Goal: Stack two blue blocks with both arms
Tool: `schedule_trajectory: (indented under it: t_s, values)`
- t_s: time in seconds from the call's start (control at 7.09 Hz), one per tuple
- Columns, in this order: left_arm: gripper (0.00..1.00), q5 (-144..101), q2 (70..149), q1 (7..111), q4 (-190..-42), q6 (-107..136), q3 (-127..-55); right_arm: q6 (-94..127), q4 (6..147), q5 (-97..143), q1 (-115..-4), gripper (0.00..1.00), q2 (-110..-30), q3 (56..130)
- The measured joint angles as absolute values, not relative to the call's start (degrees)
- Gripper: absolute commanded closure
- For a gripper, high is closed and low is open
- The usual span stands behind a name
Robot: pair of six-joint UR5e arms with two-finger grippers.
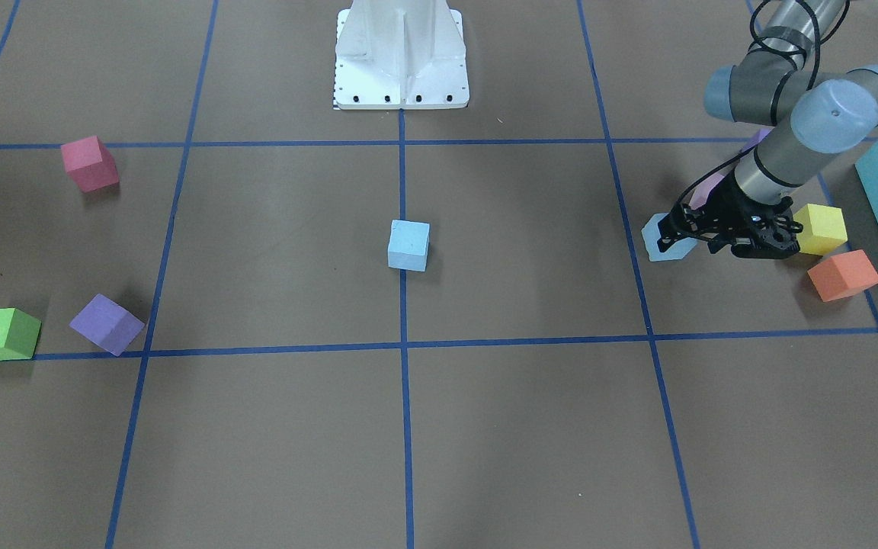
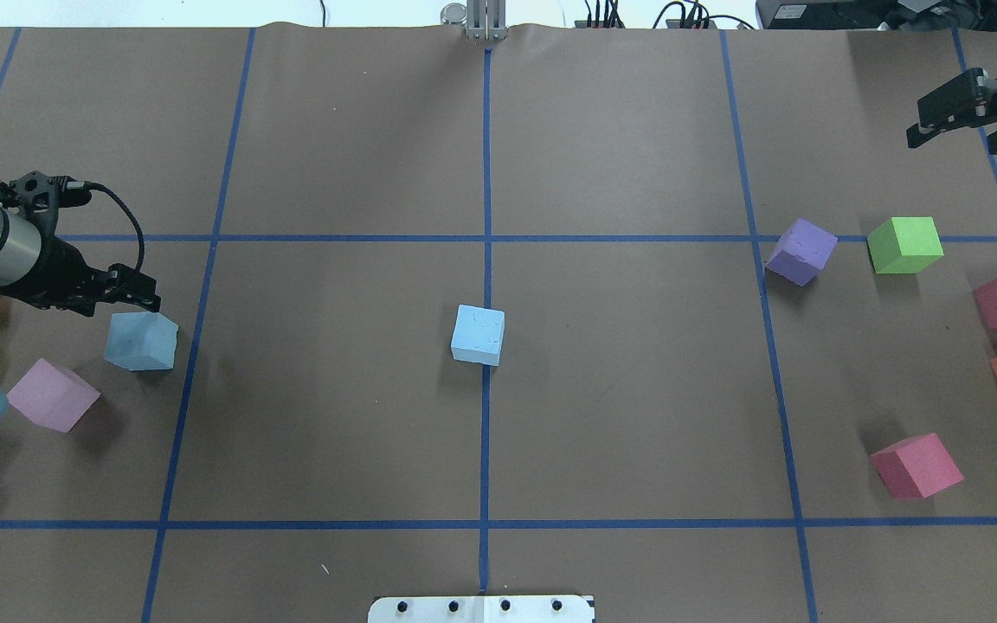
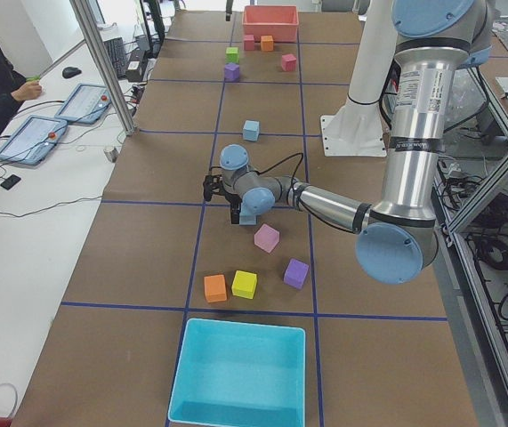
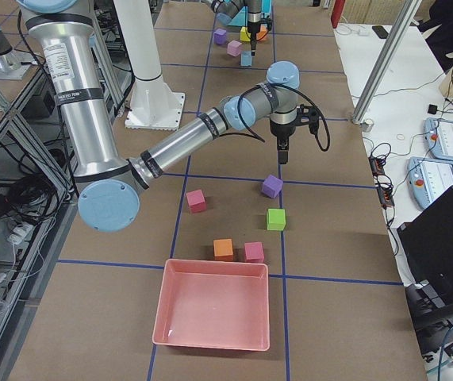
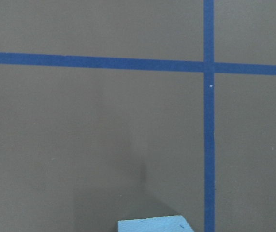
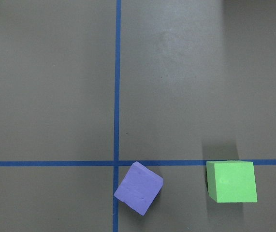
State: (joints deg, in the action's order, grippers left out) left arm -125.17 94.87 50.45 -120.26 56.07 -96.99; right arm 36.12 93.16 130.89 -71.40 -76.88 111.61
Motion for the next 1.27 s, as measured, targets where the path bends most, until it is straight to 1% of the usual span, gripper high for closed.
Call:
schedule_trajectory:
  t_s: [0.85,0.99,1.27]
  values:
    - [0.02,-124.01,94.76,47.36,-120.23,58.81,-96.98,36.12,93.16,130.90,-71.45,0.00,-76.82,111.56]
    - [0.05,-123.36,94.75,46.82,-120.21,58.88,-96.95,36.12,93.17,130.88,-71.45,0.00,-76.82,111.56]
    - [0.27,-122.94,94.75,46.33,-120.17,58.87,-96.88,36.12,93.16,130.87,-71.40,0.00,-76.79,111.45]
